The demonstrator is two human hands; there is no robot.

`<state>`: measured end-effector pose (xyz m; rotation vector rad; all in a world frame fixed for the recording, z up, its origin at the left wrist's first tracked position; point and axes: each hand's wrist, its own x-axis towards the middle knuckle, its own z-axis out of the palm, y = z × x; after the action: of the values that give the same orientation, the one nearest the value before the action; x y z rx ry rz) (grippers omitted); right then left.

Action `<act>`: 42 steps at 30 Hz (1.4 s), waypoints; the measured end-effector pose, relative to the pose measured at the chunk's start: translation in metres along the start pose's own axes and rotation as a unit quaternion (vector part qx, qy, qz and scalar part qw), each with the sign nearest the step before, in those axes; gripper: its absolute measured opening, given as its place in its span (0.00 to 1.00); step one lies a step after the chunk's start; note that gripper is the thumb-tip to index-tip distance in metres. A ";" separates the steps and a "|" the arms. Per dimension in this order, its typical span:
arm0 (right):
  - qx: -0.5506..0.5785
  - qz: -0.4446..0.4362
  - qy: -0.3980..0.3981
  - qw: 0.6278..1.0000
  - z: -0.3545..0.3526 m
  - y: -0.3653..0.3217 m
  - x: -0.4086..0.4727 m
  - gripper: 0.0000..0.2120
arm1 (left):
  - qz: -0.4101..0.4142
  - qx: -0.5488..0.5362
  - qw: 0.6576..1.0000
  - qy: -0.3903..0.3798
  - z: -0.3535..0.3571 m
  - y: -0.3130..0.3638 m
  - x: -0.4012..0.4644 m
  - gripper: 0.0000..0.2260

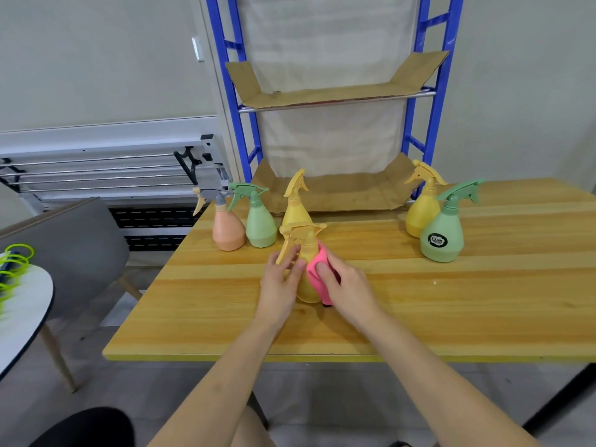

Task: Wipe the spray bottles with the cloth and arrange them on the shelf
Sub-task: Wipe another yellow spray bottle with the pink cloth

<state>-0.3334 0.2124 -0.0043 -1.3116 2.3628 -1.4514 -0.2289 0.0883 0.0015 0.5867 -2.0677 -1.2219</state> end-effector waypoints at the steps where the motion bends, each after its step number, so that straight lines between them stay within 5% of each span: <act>1: -0.013 0.010 -0.011 1.000 -0.001 0.002 0.002 0.23 | 0.004 0.011 1.000 0.000 0.000 -0.003 0.001 0.17; 10: -0.063 0.013 -0.051 0.997 -0.017 0.010 -0.010 0.24 | 0.006 -0.013 1.000 0.000 -0.001 0.000 -0.007 0.18; 19: 0.008 -0.021 0.012 1.000 -0.007 -0.011 -0.023 0.32 | 0.022 0.063 0.998 0.016 -0.002 -0.004 -0.002 0.12; 31: -0.068 0.029 -0.103 0.992 -0.022 0.001 -0.001 0.27 | 0.013 0.058 0.998 -0.006 -0.008 0.005 -0.001 0.20; 42: -0.059 0.004 -0.003 0.998 -0.011 0.000 -0.025 0.31 | 0.040 0.100 0.993 -0.039 -0.021 0.008 0.005 0.16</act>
<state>-0.3230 0.2370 -0.0073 -1.3279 2.4811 -1.3230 -0.2178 0.0764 0.0179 0.5483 -2.2735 -1.0128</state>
